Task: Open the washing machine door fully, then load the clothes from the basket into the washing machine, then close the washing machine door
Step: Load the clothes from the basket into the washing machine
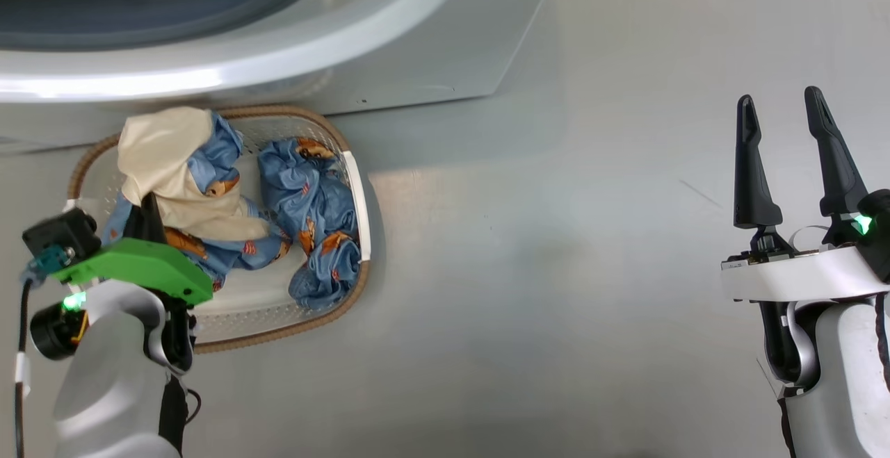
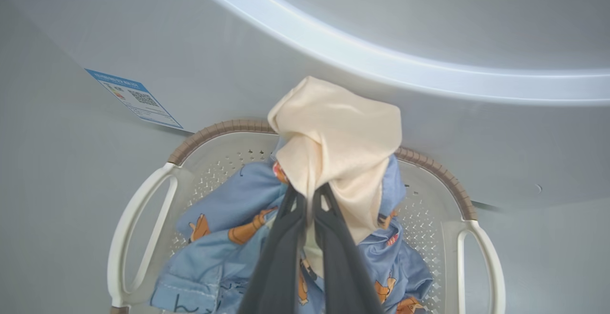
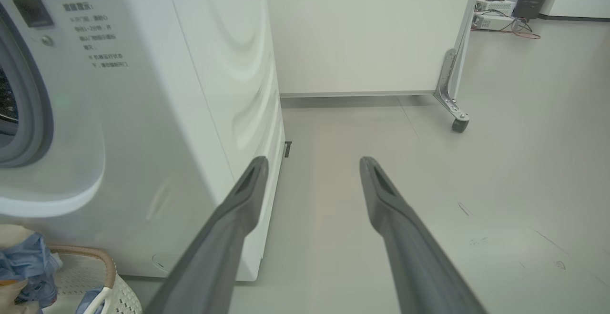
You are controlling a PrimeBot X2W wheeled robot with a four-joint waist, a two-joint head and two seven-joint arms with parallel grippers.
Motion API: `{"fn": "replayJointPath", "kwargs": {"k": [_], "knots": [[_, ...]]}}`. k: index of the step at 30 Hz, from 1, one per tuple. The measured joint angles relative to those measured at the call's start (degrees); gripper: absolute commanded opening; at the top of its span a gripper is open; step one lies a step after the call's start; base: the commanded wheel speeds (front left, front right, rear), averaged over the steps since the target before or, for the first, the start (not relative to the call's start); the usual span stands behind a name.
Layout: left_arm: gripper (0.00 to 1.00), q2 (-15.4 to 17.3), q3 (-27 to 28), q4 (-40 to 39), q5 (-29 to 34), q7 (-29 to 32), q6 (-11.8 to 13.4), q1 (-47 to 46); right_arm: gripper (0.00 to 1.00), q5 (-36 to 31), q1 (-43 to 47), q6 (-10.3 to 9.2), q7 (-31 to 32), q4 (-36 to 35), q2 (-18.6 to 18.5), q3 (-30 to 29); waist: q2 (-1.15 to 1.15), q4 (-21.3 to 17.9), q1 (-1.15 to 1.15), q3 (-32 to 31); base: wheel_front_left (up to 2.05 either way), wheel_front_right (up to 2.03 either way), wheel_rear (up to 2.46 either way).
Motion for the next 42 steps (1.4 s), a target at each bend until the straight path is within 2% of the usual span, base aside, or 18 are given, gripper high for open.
{"fn": "replayJointPath", "kwargs": {"k": [19,28,42], "knots": [[0.00,-0.7,-2.0,-9.6,-1.1,-1.7,-0.5,12.0,1.00,-1.0,5.6,0.00,0.0,2.4,-2.2,0.9,0.00,1.8,0.00,-15.0,0.00,0.00,0.00],[0.00,-1.0,-2.4,-18.8,1.3,-1.7,-0.5,19.2,1.00,-1.0,12.0,0.00,0.0,5.5,-2.4,1.8,0.00,2.7,0.00,-22.5,0.00,0.00,0.00],[0.00,-1.0,-0.7,-31.6,2.4,-1.7,-0.3,35.9,1.00,-0.9,21.7,0.00,0.0,8.6,-1.8,4.6,0.00,3.1,0.00,-34.1,0.00,0.00,0.00]]}}
